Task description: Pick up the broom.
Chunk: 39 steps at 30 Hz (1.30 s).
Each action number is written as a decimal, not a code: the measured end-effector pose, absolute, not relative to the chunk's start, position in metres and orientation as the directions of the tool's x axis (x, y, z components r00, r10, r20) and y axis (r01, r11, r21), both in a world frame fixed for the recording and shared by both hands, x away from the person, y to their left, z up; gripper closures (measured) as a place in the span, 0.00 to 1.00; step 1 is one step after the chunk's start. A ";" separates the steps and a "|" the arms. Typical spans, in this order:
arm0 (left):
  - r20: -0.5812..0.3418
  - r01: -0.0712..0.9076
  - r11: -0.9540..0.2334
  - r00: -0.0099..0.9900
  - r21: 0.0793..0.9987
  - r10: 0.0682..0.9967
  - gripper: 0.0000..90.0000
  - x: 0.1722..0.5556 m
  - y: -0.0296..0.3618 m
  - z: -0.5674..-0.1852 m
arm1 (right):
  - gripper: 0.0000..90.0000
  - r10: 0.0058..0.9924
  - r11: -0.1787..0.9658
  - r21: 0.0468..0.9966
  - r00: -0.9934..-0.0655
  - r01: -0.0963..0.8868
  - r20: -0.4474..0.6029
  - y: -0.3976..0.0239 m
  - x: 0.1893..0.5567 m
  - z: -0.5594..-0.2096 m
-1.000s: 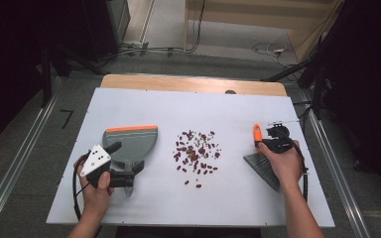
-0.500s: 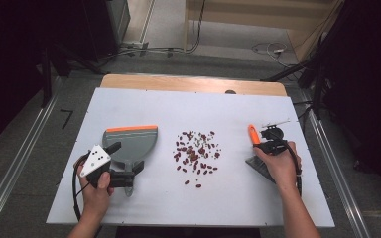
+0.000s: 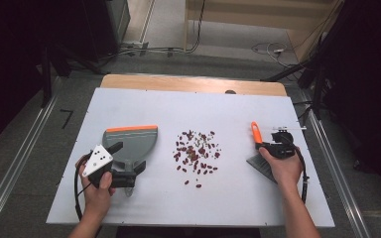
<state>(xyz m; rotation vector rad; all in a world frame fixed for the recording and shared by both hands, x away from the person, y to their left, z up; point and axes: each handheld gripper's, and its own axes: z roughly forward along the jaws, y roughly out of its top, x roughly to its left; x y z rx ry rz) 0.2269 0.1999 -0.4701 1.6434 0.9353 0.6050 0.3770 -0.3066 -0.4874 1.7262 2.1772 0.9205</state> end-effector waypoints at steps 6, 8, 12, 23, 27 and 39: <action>-0.073 0.259 -0.090 0.560 0.962 0.825 0.00 0.226 0.198 -0.468 | 0.78 0.932 0.088 0.682 -0.301 0.726 0.201 -0.312 0.362 -0.478; -0.074 0.257 -0.088 0.560 0.962 0.825 0.00 0.226 0.198 -0.467 | 0.78 0.929 0.079 0.717 -0.312 0.693 0.200 -0.314 0.356 -0.473; -0.057 0.244 -0.098 0.559 0.965 0.827 0.00 0.225 0.195 -0.465 | 0.78 0.928 0.089 0.780 -0.335 0.620 0.160 -0.315 0.344 -0.465; -0.009 0.208 -0.137 0.580 0.969 0.814 0.00 0.224 0.179 -0.457 | 0.78 0.932 0.012 0.900 -0.332 0.435 0.148 -0.321 0.322 -0.450; -0.003 0.197 -0.140 0.589 0.970 0.808 0.00 0.224 0.174 -0.455 | 0.78 0.928 -0.028 0.925 -0.333 0.379 0.165 -0.324 0.316 -0.444; 0.020 0.175 -0.166 0.626 0.970 0.779 0.00 0.226 0.154 -0.448 | 0.79 0.896 -0.060 0.955 -0.407 0.289 0.179 -0.311 0.304 -0.423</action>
